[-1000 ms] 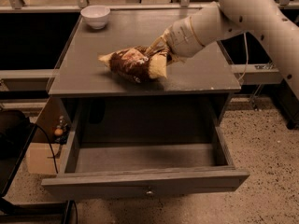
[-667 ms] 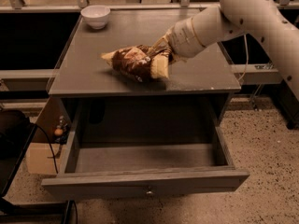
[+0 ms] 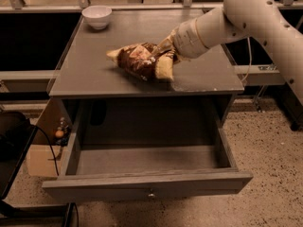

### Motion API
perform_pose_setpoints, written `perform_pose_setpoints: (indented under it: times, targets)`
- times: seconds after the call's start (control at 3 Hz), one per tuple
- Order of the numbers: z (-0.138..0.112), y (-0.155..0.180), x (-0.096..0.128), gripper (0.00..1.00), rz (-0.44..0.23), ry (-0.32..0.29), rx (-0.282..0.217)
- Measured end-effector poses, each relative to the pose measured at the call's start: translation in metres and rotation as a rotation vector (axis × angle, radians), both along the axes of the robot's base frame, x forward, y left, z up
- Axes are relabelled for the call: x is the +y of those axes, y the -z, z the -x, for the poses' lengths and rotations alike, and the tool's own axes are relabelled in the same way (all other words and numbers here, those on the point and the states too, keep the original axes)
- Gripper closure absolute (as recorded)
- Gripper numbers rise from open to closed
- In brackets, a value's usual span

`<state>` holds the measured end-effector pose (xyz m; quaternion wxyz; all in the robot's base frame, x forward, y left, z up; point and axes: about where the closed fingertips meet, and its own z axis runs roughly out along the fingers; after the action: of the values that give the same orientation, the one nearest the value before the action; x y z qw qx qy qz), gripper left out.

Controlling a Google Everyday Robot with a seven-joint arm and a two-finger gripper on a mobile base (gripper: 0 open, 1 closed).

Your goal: Pick brown chip bag from top drawer and place on counter

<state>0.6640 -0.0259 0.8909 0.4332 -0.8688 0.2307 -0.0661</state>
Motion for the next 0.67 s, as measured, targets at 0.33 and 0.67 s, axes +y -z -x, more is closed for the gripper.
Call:
perform_pose_setpoints:
  times: [0.33, 0.67]
  targets:
    - [-0.013, 0.004, -0.004, 1.0, 0.009, 0.006, -0.021]
    - [-0.026, 0.009, -0.01, 1.0, 0.02, 0.024, -0.034]
